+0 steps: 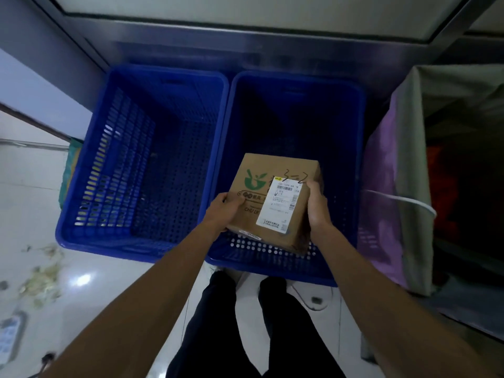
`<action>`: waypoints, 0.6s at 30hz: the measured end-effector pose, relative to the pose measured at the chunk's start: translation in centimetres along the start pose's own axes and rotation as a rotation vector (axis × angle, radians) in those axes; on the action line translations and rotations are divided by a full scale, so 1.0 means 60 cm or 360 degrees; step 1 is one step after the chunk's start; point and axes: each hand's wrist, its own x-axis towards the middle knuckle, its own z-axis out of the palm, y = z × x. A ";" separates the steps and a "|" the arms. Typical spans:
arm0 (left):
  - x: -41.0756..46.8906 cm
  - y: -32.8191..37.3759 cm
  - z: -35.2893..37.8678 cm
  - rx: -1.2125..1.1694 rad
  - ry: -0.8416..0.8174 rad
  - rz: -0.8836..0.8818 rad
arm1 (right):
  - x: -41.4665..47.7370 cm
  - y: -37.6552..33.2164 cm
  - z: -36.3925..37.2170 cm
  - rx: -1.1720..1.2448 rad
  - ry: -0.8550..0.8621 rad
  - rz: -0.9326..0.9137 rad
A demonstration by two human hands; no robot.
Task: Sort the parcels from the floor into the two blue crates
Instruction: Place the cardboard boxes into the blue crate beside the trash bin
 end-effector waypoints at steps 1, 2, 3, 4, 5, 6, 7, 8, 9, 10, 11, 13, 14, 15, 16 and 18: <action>0.017 -0.009 0.008 0.0016 0.0009 0.0006 | 0.024 0.012 0.004 -0.0009 0.0011 -0.0004; 0.033 -0.017 0.017 0.0049 0.0018 0.0021 | 0.041 0.022 0.010 -0.0027 0.0007 -0.0007; 0.048 -0.025 0.026 0.0089 0.0031 0.0040 | 0.046 0.028 0.016 -0.0042 -0.0016 0.0002; 0.065 -0.034 0.036 0.0132 0.0046 0.0055 | 0.051 0.034 0.023 -0.0043 -0.0056 0.0005; 0.082 -0.043 0.045 0.0166 0.0064 0.0054 | 0.059 0.041 0.029 -0.0060 -0.0096 0.0014; 0.098 -0.052 0.056 0.0188 0.0091 0.0037 | 0.065 0.048 0.034 -0.0085 -0.0146 0.0007; 0.115 -0.063 0.064 0.0211 0.0122 -0.0003 | 0.082 0.061 0.038 -0.0109 -0.0179 0.0031; 0.132 -0.075 0.071 0.0236 0.0151 -0.0045 | 0.095 0.072 0.044 -0.0150 -0.0213 0.0033; 0.147 -0.086 0.078 0.0255 0.0164 -0.0080 | 0.110 0.084 0.048 -0.0178 -0.0246 0.0044; 0.163 -0.100 0.085 0.0265 0.0155 -0.0101 | 0.123 0.096 0.051 -0.0212 -0.0261 0.0033; 0.176 -0.114 0.092 0.0268 0.0131 -0.0111 | 0.134 0.106 0.053 -0.0241 -0.0251 0.0017; 0.195 -0.138 0.104 0.0281 0.0108 -0.0128 | 0.150 0.126 0.053 -0.0303 -0.0172 0.0010; 0.203 -0.149 0.108 0.0291 0.0116 -0.0135 | 0.155 0.135 0.052 -0.0329 -0.0129 0.0018; 0.207 -0.158 0.112 0.0298 0.0129 -0.0151 | 0.159 0.145 0.052 -0.0322 -0.0116 0.0041; 0.211 -0.168 0.116 0.0298 0.0143 -0.0184 | 0.158 0.153 0.051 -0.0315 -0.0135 0.0071; 0.214 -0.183 0.124 0.0276 0.0164 -0.0259 | 0.158 0.174 0.052 -0.0322 -0.0203 0.0118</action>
